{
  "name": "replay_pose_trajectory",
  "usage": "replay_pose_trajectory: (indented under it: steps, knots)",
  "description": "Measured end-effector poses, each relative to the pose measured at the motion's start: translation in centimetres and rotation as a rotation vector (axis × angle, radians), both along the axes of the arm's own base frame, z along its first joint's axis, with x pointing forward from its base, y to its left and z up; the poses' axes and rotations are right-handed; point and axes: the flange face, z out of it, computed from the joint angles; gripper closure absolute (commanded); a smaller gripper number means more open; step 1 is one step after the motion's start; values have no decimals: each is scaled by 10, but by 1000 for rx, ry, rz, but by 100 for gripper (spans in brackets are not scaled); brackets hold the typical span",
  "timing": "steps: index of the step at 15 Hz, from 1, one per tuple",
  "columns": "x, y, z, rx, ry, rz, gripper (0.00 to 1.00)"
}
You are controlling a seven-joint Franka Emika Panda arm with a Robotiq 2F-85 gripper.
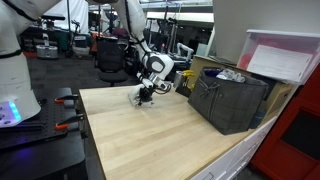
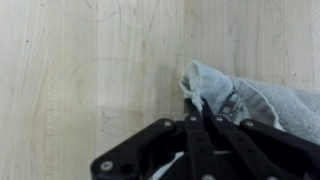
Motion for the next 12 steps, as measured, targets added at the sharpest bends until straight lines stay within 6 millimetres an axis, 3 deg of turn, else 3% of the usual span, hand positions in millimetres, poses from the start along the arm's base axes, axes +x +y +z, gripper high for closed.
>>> replay_pose_trajectory:
  steps: [3,10,11,12]
  knots:
    - [-1,-27,3,-64,1,1,98]
    - [6,-123,33,-325,-18,2,98]
    - [8,-134,39,-355,-26,-2,73]
    - [12,-143,45,-383,-36,-8,67]
